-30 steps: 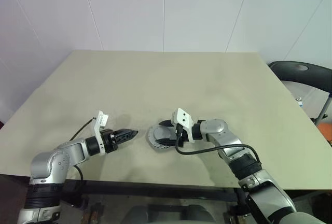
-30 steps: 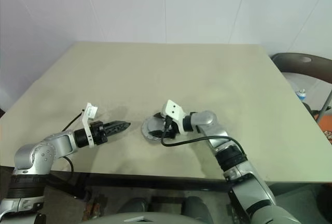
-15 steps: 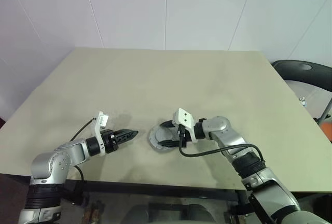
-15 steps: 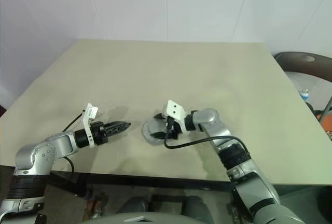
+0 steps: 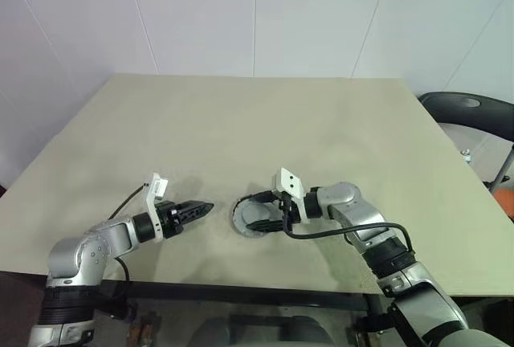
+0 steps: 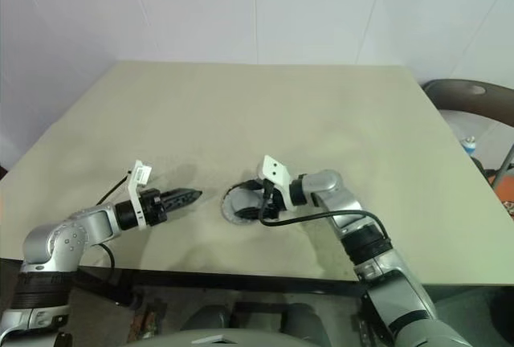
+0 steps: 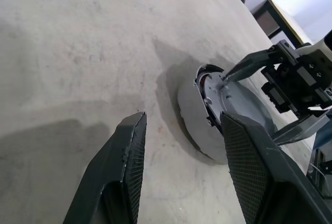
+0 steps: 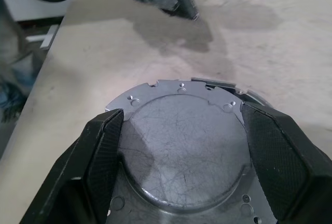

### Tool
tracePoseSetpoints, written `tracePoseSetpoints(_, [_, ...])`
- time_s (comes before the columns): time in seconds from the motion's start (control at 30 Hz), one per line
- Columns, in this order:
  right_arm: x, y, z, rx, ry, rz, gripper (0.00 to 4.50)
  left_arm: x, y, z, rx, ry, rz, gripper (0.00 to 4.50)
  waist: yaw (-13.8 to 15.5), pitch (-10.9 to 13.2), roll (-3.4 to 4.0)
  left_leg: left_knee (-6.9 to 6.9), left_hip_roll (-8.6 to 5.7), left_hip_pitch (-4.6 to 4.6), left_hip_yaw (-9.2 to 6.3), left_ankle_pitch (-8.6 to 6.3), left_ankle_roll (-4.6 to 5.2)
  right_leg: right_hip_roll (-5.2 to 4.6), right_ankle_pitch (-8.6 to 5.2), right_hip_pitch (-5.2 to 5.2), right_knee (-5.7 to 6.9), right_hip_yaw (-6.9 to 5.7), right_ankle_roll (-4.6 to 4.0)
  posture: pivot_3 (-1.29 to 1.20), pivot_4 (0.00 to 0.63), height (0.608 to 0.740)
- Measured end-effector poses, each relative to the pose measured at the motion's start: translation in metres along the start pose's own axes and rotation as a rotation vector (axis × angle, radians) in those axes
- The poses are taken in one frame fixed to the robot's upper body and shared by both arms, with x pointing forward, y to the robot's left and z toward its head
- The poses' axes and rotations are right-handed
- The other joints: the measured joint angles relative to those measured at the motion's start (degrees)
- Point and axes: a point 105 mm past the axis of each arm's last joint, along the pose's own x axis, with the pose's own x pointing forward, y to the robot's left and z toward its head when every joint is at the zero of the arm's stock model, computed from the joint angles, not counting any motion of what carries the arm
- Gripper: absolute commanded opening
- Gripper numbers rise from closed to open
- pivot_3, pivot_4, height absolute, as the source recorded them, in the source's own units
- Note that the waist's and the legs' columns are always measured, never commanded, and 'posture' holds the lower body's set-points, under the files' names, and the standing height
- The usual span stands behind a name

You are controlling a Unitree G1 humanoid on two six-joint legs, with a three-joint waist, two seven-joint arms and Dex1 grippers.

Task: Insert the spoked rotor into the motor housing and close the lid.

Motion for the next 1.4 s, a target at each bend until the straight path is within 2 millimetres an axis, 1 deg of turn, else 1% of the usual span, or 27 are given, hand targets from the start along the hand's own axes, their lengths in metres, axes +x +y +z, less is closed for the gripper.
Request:
tracePoseSetpoints(0.2, [0.012, -0.003, 0.002, 0.016, -0.076, -0.069, 3.27, 0.000, -0.002, 0.001, 0.009, -0.002, -0.004, 2.43, -1.6, 0.0, 0.03, 0.02, 0.09, 0.05, 0.00, 0.11, -0.16, 0.12, 0.03, -0.02, 0.12, 0.04, -0.02, 0.00, 0.000, 0.740])
tracePoseSetpoints(0.43, [0.008, 0.000, 0.000, -0.019, -0.090, -0.097, 3.27, 0.000, -0.002, 0.002, 0.010, -0.003, -0.003, 2.43, -1.2, 0.0, 0.04, 0.07, 0.07, 0.00, -0.01, 0.11, -0.16, 0.11, 0.04, -0.03, 0.10, 0.04, 0.00, 0.00, 0.000, 0.740])
tracePoseSetpoints(0.63, [0.011, -0.003, 0.003, 0.003, -0.119, -0.133, 3.27, 0.001, -0.003, 0.004, 0.017, -0.007, -0.006, 2.43, -1.4, 0.0, 0.05, 0.08, 0.08, -0.02, -0.01, 0.12, -0.17, 0.12, 0.04, -0.09, 0.16, 0.05, 0.00, 0.00, 0.000, 0.740])
tracePoseSetpoints(0.93, [0.012, -0.009, 0.006, -0.038, -0.115, -0.195, 3.27, 0.000, -0.002, 0.005, 0.018, -0.006, -0.003, 2.43, -1.3, 0.0, 0.07, 0.02, 0.07, -0.14, 0.00, 0.11, -0.17, 0.11, 0.06, -0.24, 0.15, 0.05, 0.02, 0.00, 0.000, 0.740])
tracePoseSetpoints(1.1, [0.011, -0.008, 0.004, -0.038, -0.109, -0.190, 3.27, 0.000, -0.002, 0.005, 0.018, -0.006, -0.002, 2.43, -1.3, 0.0, 0.06, 0.03, 0.07, -0.14, 0.00, 0.11, -0.17, 0.11, 0.06, -0.23, 0.15, 0.05, 0.02, 0.00, 0.000, 0.740])
tracePoseSetpoints(1.2, [0.011, -0.008, 0.005, -0.005, -0.113, -0.173, 3.27, 0.000, -0.002, 0.005, 0.019, -0.005, -0.002, 2.43, -1.3, 0.0, 0.06, 0.03, 0.07, -0.13, 0.00, 0.11, -0.17, 0.11, 0.06, -0.23, 0.15, 0.05, 0.02, 0.00, 0.000, 0.740])
tracePoseSetpoints(1.3, [0.007, -0.010, 0.008, 0.085, -0.132, -0.147, 3.27, 0.000, -0.002, 0.005, 0.019, -0.005, -0.002, 2.43, -1.3, 0.0, 0.06, 0.03, 0.07, -0.13, 0.00, 0.11, -0.16, 0.11, 0.06, -0.22, 0.15, 0.06, 0.02, 0.00, 0.000, 0.740])
tracePoseSetpoints(1.4, [0.006, -0.011, 0.008, 0.098, -0.135, -0.140, 3.27, 0.000, -0.002, 0.005, 0.018, -0.005, -0.001, 2.43, -1.2, 0.0, 0.06, 0.02, 0.06, -0.15, 0.00, 0.11, -0.16, 0.10, 0.06, -0.23, 0.15, 0.06, 0.02, 0.00, 0.000, 0.740])
